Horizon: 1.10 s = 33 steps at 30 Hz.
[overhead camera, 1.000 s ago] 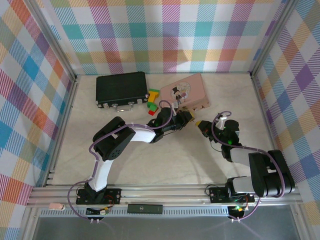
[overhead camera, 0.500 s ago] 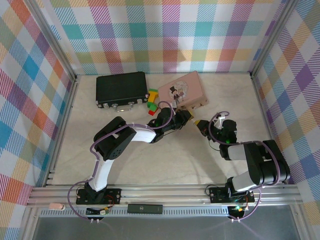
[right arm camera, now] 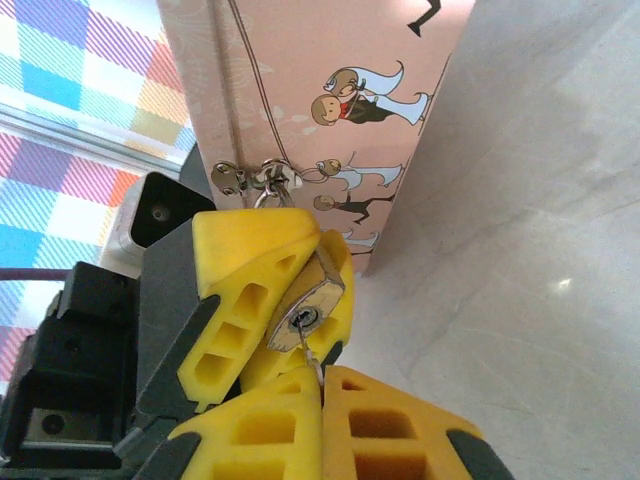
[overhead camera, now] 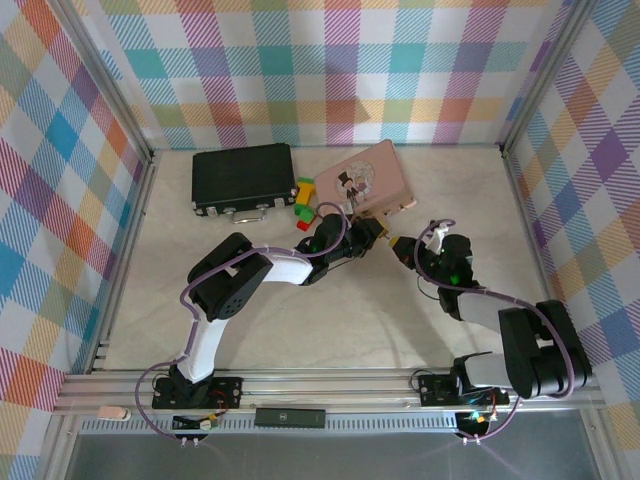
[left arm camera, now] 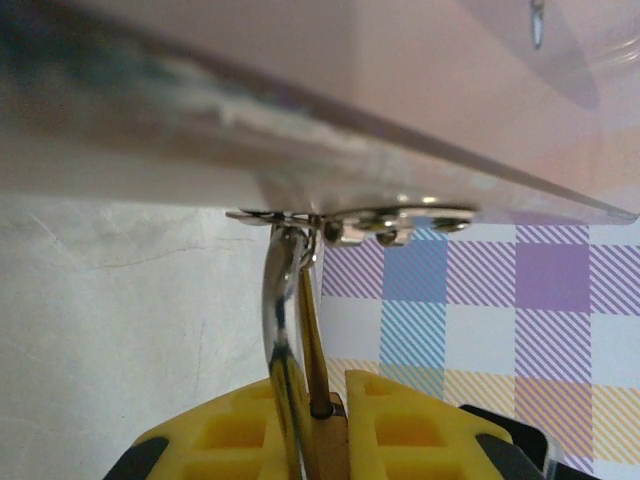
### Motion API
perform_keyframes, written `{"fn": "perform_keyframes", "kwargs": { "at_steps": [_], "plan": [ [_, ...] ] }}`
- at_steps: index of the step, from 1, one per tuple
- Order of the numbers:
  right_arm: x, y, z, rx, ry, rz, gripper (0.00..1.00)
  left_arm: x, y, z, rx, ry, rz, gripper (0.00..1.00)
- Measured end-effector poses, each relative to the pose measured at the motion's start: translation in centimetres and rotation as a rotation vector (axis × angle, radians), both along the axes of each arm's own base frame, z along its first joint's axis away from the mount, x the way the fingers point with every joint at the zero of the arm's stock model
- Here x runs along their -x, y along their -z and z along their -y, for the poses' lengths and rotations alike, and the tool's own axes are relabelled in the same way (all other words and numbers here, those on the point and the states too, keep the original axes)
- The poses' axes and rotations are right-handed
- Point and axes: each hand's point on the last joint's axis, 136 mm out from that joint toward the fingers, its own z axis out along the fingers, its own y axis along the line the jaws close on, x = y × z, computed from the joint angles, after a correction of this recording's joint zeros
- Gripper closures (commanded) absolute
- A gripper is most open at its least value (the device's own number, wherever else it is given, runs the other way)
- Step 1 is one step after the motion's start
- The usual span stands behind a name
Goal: Unlock a padlock with a key
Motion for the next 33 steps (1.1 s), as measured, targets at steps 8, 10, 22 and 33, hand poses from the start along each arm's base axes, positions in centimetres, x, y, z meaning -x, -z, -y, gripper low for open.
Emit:
{"fn": "perform_keyframes", "kwargs": {
  "at_steps": [8, 10, 22, 33],
  "plan": [
    [-0.1, 0.5, 0.0, 0.075, 0.008, 0.003, 1.00, -0.3, -0.1, 0.2, 0.011, -0.006, 0.008, 1.00],
    [-0.1, 0.5, 0.0, 0.069, 0.012, -0.002, 1.00, -0.3, -0.1, 0.2, 0.015, -0.006, 0.010, 1.00],
    [-0.5, -0.1, 1.0, -0.110, 0.063, -0.122, 1.00, -0.2, -0.5, 0.4, 0.040, -0.001, -0.001, 1.00],
    [-1.0, 0.4, 0.9, -0.211, 0.058, -0.179, 1.00, -0.3, -0.5, 0.3, 0.040, -0.011, 0.000, 1.00]
  ]
}}
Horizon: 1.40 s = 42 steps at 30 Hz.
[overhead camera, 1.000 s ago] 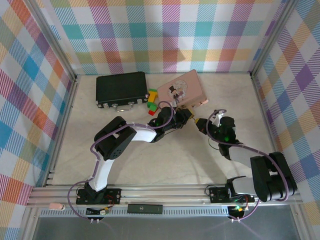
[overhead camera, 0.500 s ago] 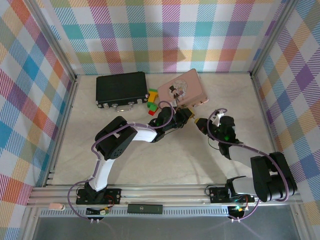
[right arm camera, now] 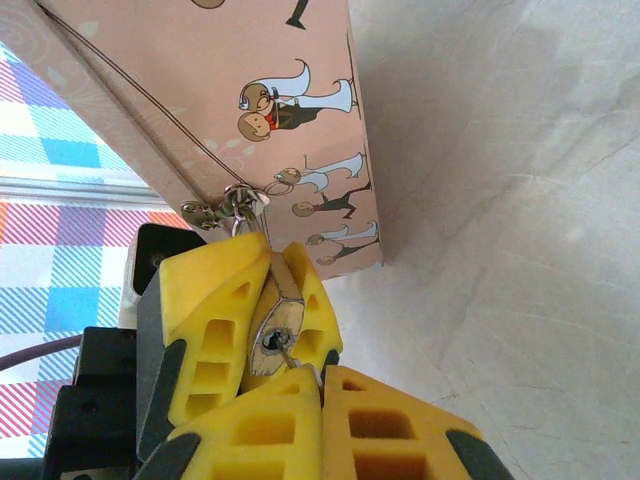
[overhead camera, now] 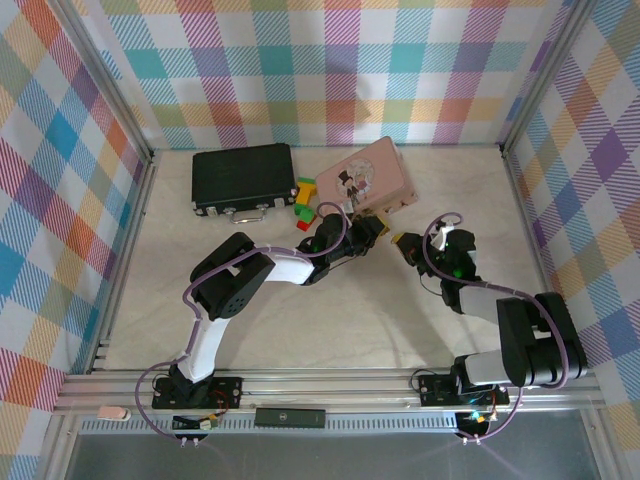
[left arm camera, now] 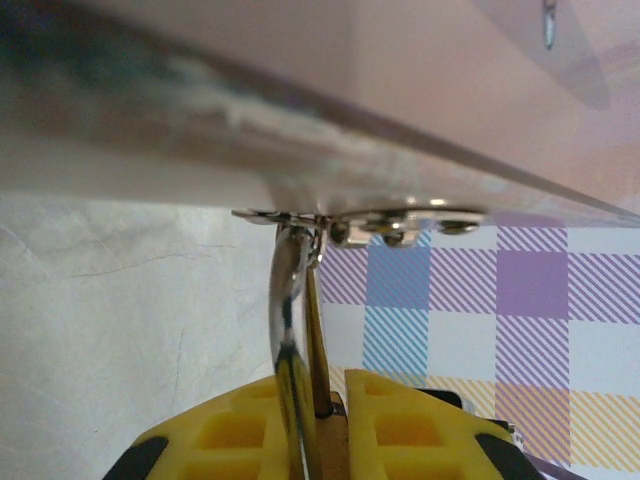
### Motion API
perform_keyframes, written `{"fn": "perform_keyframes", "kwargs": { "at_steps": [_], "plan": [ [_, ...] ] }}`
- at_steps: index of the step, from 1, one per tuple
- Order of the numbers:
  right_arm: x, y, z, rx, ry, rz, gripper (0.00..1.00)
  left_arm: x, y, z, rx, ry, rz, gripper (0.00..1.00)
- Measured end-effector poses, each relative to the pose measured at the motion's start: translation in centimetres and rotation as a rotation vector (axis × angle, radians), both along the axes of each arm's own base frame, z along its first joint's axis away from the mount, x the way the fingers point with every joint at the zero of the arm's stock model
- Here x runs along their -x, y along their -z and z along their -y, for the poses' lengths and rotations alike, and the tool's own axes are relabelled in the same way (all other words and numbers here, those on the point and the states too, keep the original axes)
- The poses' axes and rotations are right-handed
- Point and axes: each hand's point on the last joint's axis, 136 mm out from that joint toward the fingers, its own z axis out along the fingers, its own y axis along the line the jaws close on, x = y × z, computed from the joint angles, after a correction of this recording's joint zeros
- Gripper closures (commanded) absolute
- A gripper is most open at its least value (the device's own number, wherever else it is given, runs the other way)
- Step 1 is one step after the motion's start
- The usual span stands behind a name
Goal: Unlock a padlock with a key
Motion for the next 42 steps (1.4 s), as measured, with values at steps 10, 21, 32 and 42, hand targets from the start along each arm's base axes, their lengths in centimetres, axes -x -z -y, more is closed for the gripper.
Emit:
{"fn": "perform_keyframes", "kwargs": {
  "at_steps": [10, 21, 32, 42],
  "plan": [
    [-0.3, 0.0, 0.1, -0.059, 0.023, -0.044, 1.00, -0.1, 0.0, 0.0, -0.002, -0.004, 0.002, 1.00],
    [-0.2, -0.2, 0.1, -0.064, 0.043, -0.063, 1.00, 0.1, 0.2, 0.0, -0.012, 0.007, 0.006, 1.00],
    [-1.1, 0.4, -0.1, -0.039, 0.067, -0.083, 1.00, -0.4, 0.2, -0.1, -0.021, -0.022, 0.003, 1.00],
    [-1.4, 0.5, -0.4, -0.154, 0.119, -0.159, 1.00, -0.7, 0.5, -0.4, -0.043, -0.044, 0.014, 1.00]
  ]
}}
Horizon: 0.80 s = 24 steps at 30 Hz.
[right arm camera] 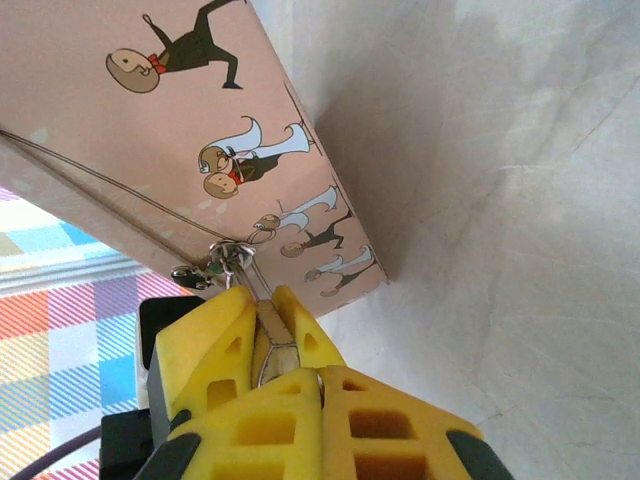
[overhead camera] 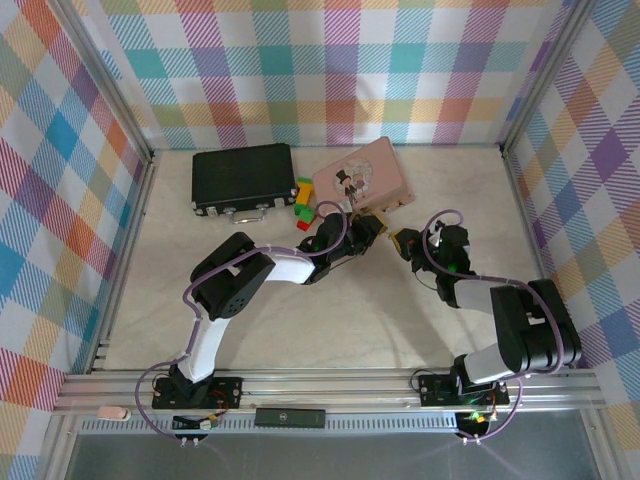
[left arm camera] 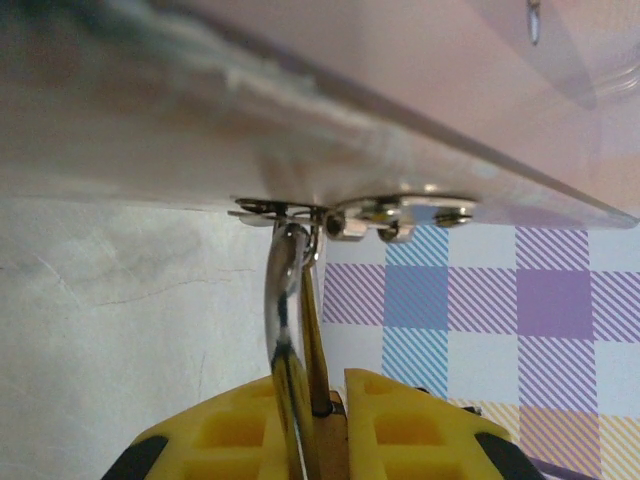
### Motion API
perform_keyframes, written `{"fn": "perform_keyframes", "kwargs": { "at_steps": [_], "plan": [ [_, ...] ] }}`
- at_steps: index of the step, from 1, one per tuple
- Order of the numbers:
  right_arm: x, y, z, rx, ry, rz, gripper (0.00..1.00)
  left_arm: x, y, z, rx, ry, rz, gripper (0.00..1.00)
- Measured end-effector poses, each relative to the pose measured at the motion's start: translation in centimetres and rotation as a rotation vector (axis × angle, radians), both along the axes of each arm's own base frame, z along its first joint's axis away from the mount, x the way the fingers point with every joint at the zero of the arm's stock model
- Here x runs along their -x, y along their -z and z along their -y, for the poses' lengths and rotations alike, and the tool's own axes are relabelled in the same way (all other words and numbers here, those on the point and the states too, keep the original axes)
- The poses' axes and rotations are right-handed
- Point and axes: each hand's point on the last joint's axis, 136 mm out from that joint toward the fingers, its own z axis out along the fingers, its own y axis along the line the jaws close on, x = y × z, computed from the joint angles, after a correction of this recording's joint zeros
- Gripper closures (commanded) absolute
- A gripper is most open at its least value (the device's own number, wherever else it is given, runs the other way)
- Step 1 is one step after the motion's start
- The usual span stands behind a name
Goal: Unlock a padlock with a key
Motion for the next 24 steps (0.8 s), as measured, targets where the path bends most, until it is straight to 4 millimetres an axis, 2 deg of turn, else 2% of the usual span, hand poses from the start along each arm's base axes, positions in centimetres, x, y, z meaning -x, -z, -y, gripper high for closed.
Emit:
{"fn": "perform_keyframes", "kwargs": {
  "at_steps": [6, 15, 24],
  "plan": [
    [0.8, -0.6, -0.2, -0.005, 0.027, -0.011, 1.00, -0.3, 0.0, 0.9, 0.012, -0.002, 0.015, 1.00],
    [0.5, -0.3, 0.2, 0.015, 0.051, -0.009, 1.00, -0.5, -0.1, 1.3, 0.013, -0.003, 0.021, 1.00],
    [-0.7, -0.2, -0.4, 0.058, 0.018, 0.015, 1.00, -0.7, -0.2, 1.2, 0.025, -0.018, 0.014, 1.00]
  ]
}}
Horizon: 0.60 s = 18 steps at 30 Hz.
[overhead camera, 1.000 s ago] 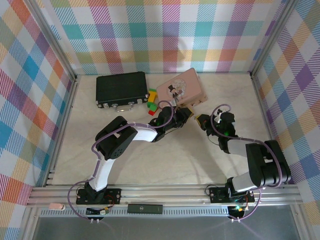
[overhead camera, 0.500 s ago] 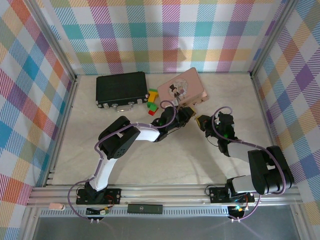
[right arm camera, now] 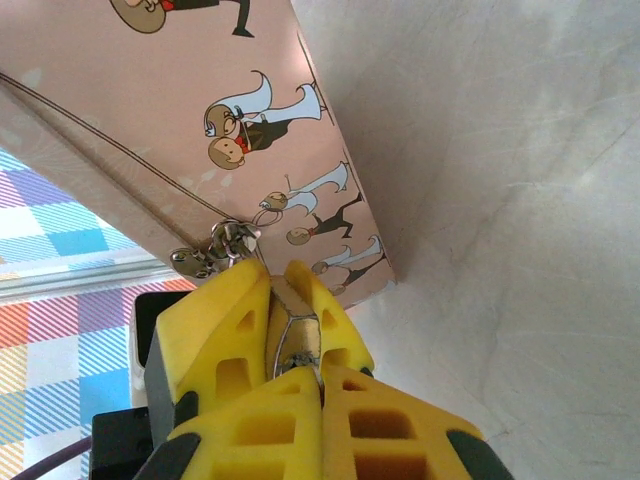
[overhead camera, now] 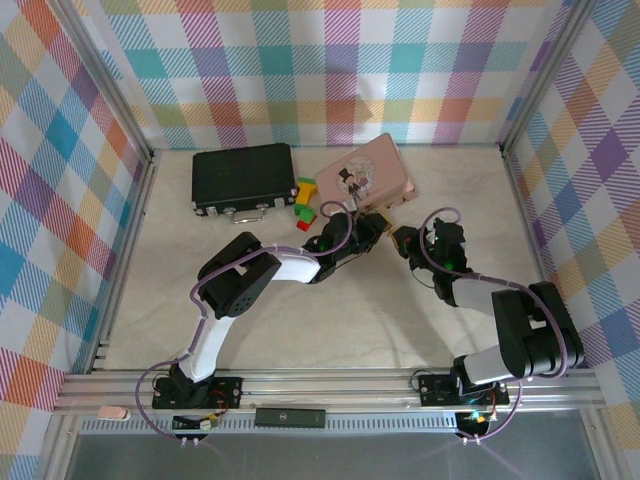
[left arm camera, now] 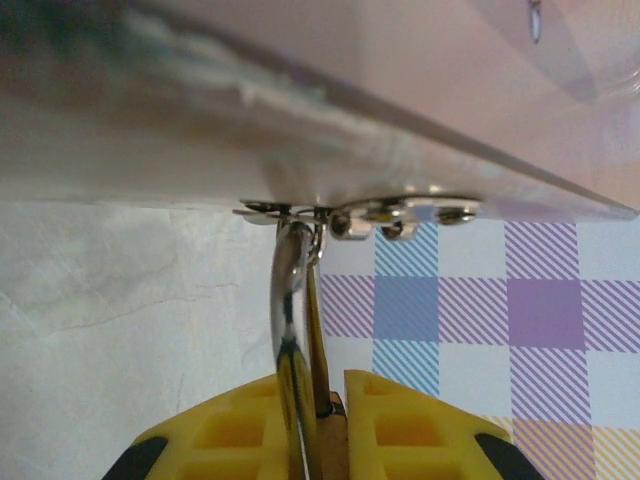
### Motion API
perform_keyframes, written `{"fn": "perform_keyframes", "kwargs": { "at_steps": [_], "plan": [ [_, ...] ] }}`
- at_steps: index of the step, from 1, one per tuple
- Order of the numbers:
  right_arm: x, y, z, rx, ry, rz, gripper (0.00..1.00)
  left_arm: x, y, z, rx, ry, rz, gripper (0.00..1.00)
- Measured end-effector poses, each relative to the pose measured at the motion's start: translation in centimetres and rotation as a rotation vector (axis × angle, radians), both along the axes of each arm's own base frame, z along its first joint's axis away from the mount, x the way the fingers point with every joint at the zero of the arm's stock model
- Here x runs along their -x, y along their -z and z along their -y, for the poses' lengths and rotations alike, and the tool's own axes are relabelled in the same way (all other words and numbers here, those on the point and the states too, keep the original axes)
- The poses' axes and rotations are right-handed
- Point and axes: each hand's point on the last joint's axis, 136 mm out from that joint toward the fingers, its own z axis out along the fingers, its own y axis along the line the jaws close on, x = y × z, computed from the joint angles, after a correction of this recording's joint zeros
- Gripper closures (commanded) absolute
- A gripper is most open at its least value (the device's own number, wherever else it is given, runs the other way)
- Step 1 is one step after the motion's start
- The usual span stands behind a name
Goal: Unlock a padlock with a key
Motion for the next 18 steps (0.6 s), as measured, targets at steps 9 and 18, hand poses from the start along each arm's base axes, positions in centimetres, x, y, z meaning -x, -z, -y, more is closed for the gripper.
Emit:
{"fn": "perform_keyframes", "kwargs": {
  "at_steps": [9, 18],
  "plan": [
    [0.0, -0.3, 0.2, 0.045, -0.038, 0.034, 0.77, -0.1, -0.1, 0.0, 0.012, -0.003, 0.001, 1.00],
    [2.6, -2.2, 1.4, 0.203, -0.081, 0.092, 0.65, 0.8, -0.5, 1.5, 0.028, 0.069, 0.003, 1.00]
  ]
}}
